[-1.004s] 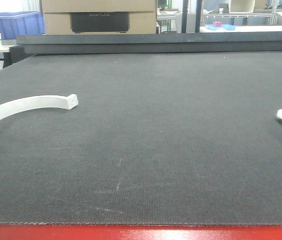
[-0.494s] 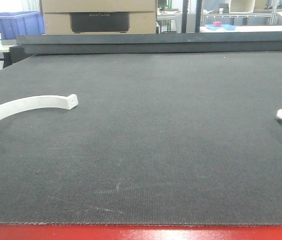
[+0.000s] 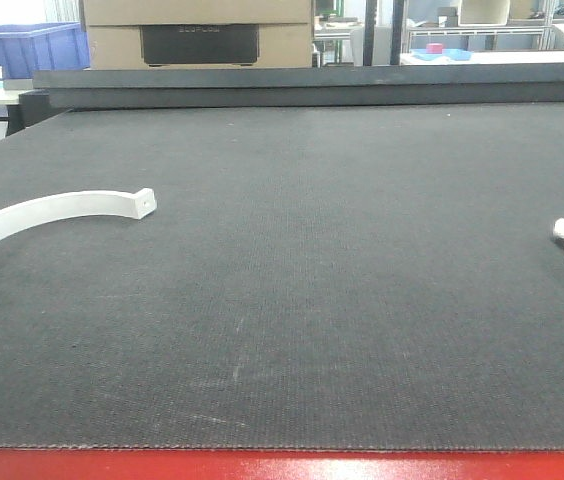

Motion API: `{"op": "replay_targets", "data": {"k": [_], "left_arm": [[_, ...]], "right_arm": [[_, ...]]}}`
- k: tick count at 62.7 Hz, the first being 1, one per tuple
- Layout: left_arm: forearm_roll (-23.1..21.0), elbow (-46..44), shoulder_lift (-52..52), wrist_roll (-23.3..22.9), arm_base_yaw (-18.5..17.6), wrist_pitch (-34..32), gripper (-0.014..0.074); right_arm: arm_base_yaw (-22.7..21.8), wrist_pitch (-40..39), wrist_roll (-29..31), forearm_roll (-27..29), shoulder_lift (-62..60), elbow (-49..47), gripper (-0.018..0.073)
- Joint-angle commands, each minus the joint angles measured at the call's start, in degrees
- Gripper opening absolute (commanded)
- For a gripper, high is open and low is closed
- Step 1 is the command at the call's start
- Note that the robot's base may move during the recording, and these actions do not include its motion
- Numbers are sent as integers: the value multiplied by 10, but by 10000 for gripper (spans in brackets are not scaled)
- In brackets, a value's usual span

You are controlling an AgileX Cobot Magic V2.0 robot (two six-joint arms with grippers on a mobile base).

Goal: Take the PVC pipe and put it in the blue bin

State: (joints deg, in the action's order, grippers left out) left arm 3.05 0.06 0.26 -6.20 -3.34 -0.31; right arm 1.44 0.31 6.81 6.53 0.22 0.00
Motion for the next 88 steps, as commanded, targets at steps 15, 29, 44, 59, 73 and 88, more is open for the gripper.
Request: {"op": "replay_targets", "data": {"k": [15,29,44,59,73,88], "left_arm": [[1,-1,-3,-1,3,-21,-111],[1,-92,-3,-1,3,37,-111],[6,-237,38,-1,3,139,-111],[1,-371,165,-1,3,217,-111],[-5,-497,330,-1,3,410,-111],[-9,-609,513,-1,3,576,-111]], "right_arm": [[2,-78,2,-3,-2,0,-168],[2,-83,2,-3,-2,-70,-168],[2,-71,2,-3,20,-193,-168],[2,56,2,-1,133,-312,-168],[2,305,2,2,290,-480,-168],[2,421,2,2,431,-566,-168]]}}
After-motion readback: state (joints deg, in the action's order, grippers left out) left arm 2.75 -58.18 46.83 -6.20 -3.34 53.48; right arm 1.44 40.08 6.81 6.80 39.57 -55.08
